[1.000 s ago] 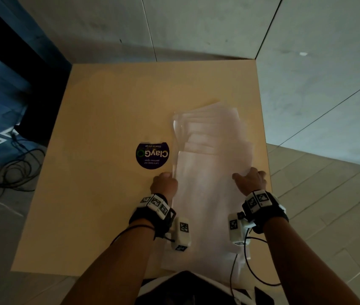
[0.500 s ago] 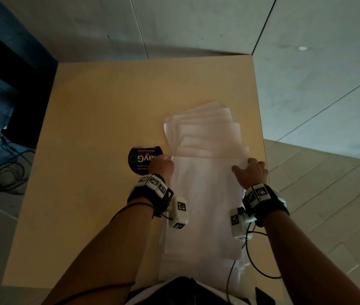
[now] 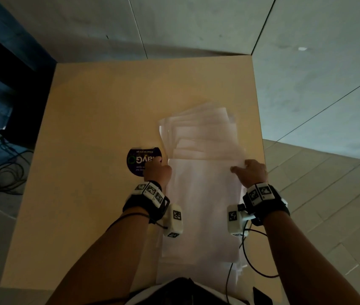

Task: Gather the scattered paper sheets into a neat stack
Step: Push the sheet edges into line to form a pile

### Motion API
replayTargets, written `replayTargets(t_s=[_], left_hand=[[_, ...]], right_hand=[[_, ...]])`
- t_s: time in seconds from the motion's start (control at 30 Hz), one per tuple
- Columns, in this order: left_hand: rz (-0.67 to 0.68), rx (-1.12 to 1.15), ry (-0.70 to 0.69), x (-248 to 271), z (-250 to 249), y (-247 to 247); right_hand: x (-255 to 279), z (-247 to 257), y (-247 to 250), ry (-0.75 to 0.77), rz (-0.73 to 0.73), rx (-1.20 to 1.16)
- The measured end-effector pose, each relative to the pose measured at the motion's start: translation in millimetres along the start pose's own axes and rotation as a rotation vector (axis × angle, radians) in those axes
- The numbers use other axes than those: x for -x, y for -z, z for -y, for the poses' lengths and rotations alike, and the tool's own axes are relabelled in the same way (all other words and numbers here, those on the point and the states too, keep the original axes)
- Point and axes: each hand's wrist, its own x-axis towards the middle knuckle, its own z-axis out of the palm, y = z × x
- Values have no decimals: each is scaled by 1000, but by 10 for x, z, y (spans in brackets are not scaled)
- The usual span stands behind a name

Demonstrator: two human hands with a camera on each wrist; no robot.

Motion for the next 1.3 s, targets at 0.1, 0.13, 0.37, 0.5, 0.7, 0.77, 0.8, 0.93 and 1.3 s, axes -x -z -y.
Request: replayTargets(t_s=[0.1, 0.13, 0.37, 0.5, 0.7, 0.77, 0.8, 0.93, 1.3], left_hand=[[-12, -71, 19, 107, 80, -44], [9, -103, 18, 177, 70, -61], [23, -179, 5, 219, 123, -24], [-61, -238, 63, 402, 350, 38], [20, -142, 12, 637, 585, -202], [27, -126, 2, 668, 577, -206], [8, -137, 8, 669, 581, -190], [-57, -161, 97, 736, 674, -105], [10, -196, 8, 841, 743, -231]], right_hand=[[72, -53, -32, 25, -47, 65], [117, -53, -59, 38, -44, 80], [210, -69, -65, 44, -34, 88], [281, -332, -21, 33, -34, 113], [591, -619, -253, 66, 65, 72], [632, -641, -247, 59, 47, 43], [641, -657, -223, 47, 18, 36], [669, -753, -126, 53, -60, 99], [435, -472, -52, 164, 13, 135]])
